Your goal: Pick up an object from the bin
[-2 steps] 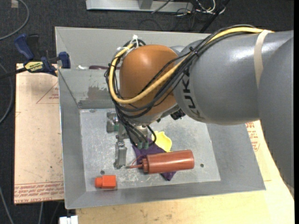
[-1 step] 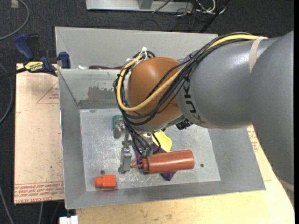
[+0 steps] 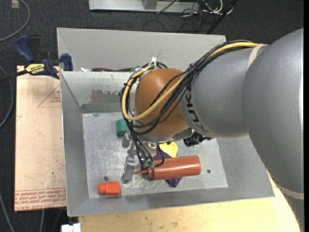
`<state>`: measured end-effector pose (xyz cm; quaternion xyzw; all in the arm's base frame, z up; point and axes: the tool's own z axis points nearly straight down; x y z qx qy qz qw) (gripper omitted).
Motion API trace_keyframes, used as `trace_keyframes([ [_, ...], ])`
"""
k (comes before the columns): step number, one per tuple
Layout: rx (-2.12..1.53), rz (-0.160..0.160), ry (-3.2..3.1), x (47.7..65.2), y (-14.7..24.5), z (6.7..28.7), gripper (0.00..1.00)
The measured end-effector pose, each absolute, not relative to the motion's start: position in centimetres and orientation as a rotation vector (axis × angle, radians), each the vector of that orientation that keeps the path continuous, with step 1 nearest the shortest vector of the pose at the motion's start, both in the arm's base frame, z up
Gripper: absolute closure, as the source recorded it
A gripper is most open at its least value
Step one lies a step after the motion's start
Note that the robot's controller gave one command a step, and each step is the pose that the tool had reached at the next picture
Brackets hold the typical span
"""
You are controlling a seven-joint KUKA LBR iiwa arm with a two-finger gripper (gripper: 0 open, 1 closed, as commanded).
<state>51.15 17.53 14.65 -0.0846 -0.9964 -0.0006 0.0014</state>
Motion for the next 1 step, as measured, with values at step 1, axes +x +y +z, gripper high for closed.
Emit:
trace_keyframes([
  [1, -0.053, -0.009, -3.147, 50.79, 14.34, 10.25, 0.00],
])
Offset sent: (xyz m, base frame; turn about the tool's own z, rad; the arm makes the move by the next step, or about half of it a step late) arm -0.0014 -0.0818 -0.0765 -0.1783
